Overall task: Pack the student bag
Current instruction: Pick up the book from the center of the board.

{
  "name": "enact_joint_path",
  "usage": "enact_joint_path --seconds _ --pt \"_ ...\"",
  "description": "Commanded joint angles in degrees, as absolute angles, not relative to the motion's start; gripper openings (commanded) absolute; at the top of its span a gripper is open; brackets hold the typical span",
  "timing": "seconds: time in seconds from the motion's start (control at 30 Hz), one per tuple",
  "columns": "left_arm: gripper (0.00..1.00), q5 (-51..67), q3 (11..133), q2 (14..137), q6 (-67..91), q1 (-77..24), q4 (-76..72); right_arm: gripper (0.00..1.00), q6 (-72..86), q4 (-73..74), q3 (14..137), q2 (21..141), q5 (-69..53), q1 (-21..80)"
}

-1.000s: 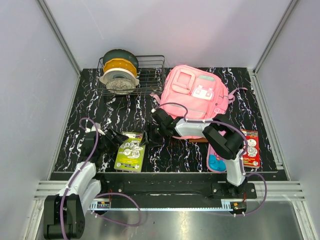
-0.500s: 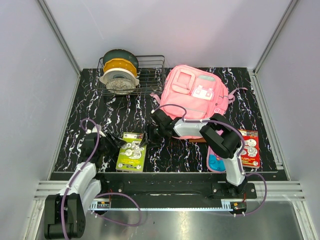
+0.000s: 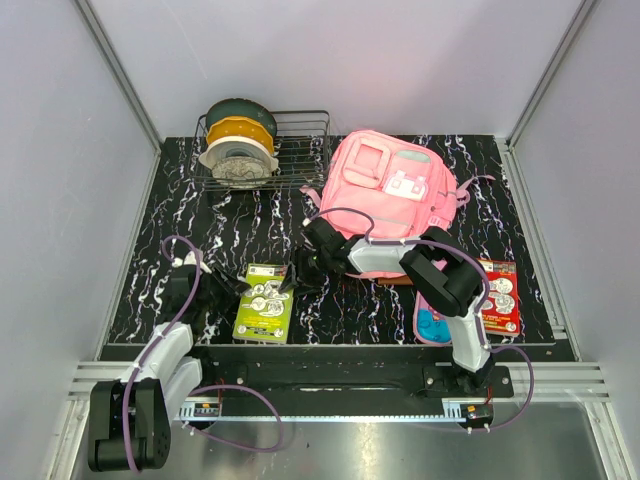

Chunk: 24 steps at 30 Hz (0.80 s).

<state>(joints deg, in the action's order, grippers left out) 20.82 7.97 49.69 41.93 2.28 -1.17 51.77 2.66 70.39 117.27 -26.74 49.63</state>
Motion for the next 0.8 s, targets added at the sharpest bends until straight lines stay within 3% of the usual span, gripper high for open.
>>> enact_joint_path --seconds 0.0,0.17,0.2,0.23,0.3,0.4,0.5,0.57,0.7,0.77 --pt "0.34 30.1 7.8 49.9 43.3 1.3 -4.9 0.47 52.0 -7.8 70.6 114.9 -27.2 50.4" --pt "0.32 30.8 7.9 50.0 43.2 1.3 -5.8 0.31 51.7 -10.9 70.0 113.7 -27.8 50.5" --pt "0.32 30.8 8.0 49.9 43.1 1.3 -5.9 0.16 51.1 -11.2 69.9 113.4 -27.6 50.4" --pt "0.31 30.8 8.0 50.0 43.1 1.3 -5.8 0.15 50.8 -11.1 69.8 112.9 -27.3 50.4" --pt "0.31 31.0 8.0 50.0 43.1 1.3 -6.2 0.28 50.4 -10.6 70.1 112.9 -27.4 50.4" --pt "0.30 31.5 7.9 50.1 43.3 1.3 -6.9 0.36 50.7 -10.7 70.8 114.0 -29.2 50.4" --pt "0.29 32.0 7.8 50.0 43.6 1.3 -7.7 0.36 51.5 -12.5 70.7 114.7 -30.3 50.4" --pt "0.29 32.3 7.9 50.0 43.6 1.4 -8.1 0.48 50.9 -10.0 71.9 115.3 -30.1 50.5" --pt "0.28 32.6 8.0 50.1 43.6 1.4 -8.4 0.51 50.5 -7.6 72.9 115.9 -28.9 50.4" --pt "0.28 32.6 8.0 50.1 43.6 1.3 -8.4 0.42 50.4 -5.7 73.4 116.3 -28.3 50.4"
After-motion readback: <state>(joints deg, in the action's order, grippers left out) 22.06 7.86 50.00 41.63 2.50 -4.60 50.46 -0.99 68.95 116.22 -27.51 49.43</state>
